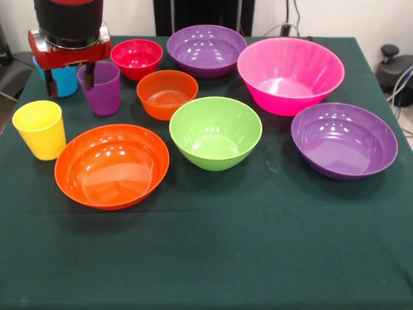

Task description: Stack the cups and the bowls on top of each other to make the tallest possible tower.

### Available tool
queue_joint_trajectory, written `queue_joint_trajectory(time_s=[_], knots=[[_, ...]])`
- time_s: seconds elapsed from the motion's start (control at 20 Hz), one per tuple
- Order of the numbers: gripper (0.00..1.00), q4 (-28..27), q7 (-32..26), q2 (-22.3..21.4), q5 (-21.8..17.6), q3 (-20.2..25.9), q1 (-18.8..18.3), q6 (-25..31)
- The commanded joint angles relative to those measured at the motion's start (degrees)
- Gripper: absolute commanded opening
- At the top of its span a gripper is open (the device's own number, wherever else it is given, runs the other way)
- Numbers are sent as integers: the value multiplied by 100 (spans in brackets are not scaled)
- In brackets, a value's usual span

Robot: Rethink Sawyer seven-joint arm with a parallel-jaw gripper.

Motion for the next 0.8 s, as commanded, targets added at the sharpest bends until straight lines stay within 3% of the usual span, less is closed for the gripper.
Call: queue_joint_trajectory(time_s=[0.05,0.4,0.8], knots=[[100,-345,-1891,470,-525,101,209,359],[100,-352,-2251,448,-592,47,260,630],[100,-240,-2596,-50,-529,-3,157,1101]])
